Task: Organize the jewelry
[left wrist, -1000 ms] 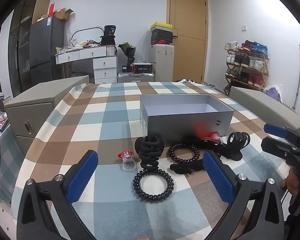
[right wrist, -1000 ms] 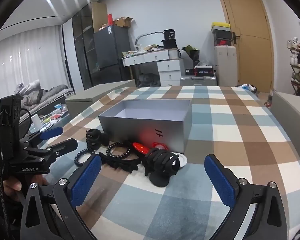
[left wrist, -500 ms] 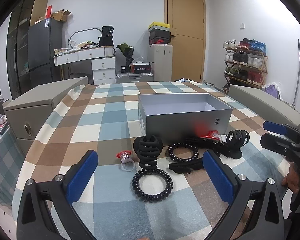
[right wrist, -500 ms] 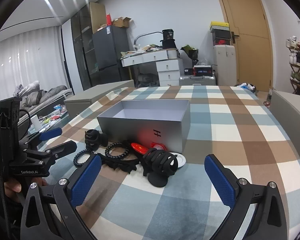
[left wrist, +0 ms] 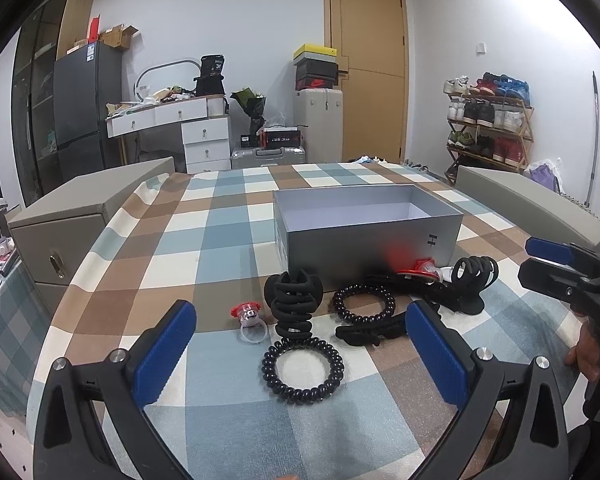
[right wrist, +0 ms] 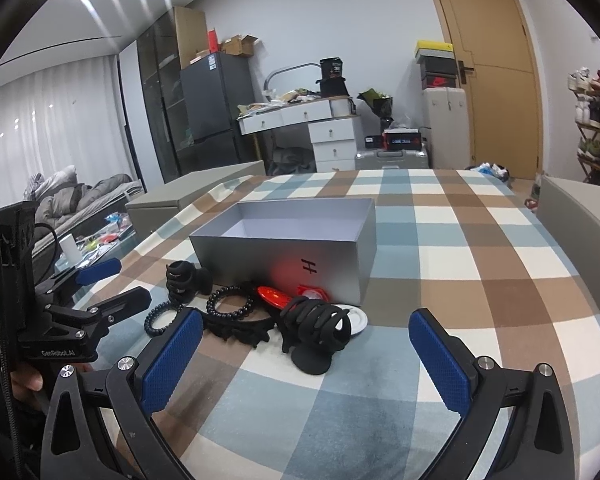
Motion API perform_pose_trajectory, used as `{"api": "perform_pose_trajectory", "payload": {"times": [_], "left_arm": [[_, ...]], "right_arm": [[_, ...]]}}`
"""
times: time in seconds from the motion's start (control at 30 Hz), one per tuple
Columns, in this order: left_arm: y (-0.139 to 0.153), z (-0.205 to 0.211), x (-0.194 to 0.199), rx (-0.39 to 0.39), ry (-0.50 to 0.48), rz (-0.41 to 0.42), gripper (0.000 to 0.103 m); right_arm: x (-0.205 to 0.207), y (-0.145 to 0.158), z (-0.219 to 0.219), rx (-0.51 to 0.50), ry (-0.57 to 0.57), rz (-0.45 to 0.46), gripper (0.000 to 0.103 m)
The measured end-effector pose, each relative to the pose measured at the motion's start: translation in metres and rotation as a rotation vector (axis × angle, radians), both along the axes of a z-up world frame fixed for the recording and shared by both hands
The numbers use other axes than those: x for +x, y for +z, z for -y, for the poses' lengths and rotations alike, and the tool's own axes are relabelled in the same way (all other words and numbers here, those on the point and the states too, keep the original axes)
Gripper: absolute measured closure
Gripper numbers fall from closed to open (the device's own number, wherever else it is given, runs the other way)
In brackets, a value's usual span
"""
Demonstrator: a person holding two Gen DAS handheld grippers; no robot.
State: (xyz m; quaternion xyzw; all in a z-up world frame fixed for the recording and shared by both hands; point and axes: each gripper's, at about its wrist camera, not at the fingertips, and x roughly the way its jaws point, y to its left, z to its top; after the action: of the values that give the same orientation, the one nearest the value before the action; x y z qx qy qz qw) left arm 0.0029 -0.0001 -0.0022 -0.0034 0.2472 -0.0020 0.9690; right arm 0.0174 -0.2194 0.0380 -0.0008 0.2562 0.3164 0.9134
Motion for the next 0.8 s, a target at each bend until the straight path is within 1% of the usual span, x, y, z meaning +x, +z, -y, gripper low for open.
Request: {"api": "perform_pose_trajectory", "payload": {"times": [0.23,0.53,0.67,0.8], "left_arm": [[-0.0002,-0.0006,0.0001,-0.007,0.013,0.003,0.001],[0.0001,-0.0055,0.0011,-0.035,0.021,-0.005,0.001],[-0.0001,-0.0041,-0.0007,-0.022,0.03,0.001,0.001],[0.0,-0.0019,0.0003,-0.005,0.036,0.0,0.001]], "right_arm": [[-0.0033,-0.0011,-0.005,-0.034,-0.013,0.02,0.0],[0.0012,-0.0022,0.0002,-0.009,-0.03,-0.005,0.0],[0.0009,-0.0027,-0.001,-0.015,-0.03,-0.01,0.0],[0.0054,-0.0034,-0.0048,-0.032,-0.014,-0.035,0.0]]}}
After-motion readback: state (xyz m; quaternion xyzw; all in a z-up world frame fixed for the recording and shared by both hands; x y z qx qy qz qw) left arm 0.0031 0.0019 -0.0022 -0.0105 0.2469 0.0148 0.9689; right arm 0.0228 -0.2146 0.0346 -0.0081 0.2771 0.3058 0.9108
